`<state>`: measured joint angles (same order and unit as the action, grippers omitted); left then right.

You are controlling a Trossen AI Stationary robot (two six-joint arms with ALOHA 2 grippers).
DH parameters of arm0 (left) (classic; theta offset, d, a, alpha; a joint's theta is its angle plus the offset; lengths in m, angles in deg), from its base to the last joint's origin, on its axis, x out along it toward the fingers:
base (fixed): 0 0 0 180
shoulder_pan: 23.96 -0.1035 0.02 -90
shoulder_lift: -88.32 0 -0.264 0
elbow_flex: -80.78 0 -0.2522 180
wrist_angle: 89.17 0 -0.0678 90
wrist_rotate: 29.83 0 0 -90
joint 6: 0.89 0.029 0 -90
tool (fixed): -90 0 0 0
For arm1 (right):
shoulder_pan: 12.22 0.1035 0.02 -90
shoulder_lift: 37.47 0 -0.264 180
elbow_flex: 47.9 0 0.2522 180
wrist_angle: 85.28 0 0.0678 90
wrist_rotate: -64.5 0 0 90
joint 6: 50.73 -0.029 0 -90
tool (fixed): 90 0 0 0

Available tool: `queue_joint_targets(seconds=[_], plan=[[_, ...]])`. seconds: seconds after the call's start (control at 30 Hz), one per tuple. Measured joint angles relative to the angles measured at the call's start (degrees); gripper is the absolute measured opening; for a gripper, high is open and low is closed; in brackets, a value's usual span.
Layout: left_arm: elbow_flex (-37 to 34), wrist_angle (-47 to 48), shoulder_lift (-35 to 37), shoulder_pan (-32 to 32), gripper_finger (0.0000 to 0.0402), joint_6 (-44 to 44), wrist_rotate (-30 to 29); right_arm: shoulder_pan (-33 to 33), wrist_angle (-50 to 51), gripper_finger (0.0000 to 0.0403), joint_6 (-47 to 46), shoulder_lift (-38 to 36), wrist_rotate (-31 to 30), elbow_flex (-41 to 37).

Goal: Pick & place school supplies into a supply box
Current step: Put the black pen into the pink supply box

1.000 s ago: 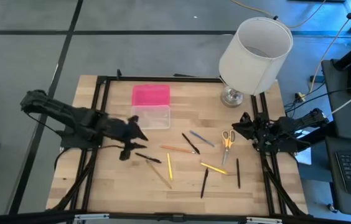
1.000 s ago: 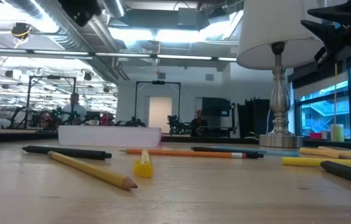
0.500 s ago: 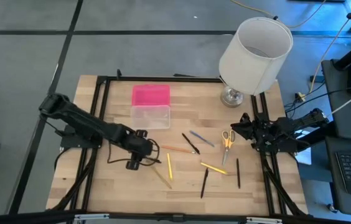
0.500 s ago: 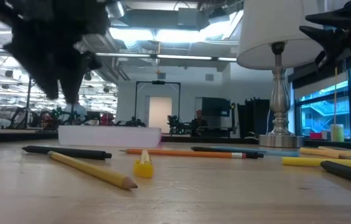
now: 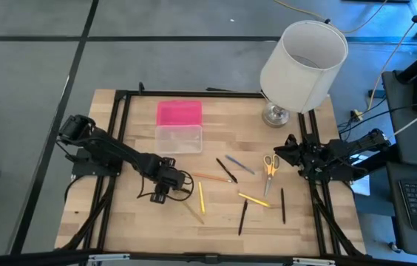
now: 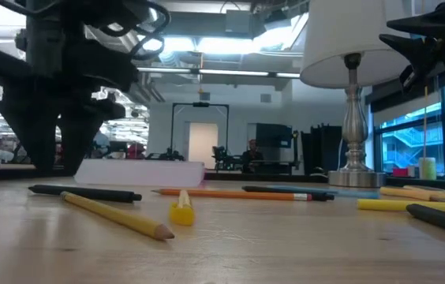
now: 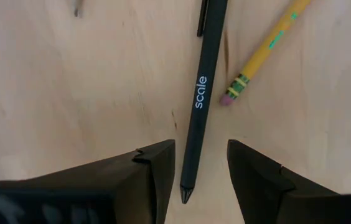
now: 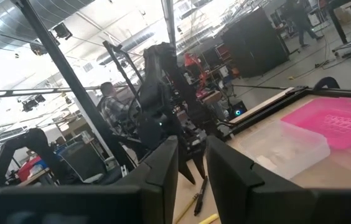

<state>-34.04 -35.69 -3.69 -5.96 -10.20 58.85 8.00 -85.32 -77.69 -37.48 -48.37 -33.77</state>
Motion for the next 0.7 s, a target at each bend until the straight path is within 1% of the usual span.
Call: queue_joint_targets(seconds=[0.3, 0.43, 0.53, 0.7], plan=[[0.0, -0.1, -3.7, -0.1, 0.0138, -0.9, 0.1, 0.0, 0.0, 0.0088, 0.1, 0.0, 0.0, 0.0], [0.2, -0.2, -4.4, -0.7, 0.0138, -1.0, 2.2, 0.0, 0.0, 0.0088, 0.2, 0.0, -0.1, 0.0], [0.2, -0.3, -4.4, -1.3, 0.0138, -1.0, 2.4, 0.0, 0.0, 0.0088, 0.2, 0.0, -0.2, 0.0], [0.1, -0.3, -4.4, -2.1, 0.0117, -0.6, 2.7, 0.0, 0.0, 0.0088, 0.2, 0.0, -0.2, 0.0]])
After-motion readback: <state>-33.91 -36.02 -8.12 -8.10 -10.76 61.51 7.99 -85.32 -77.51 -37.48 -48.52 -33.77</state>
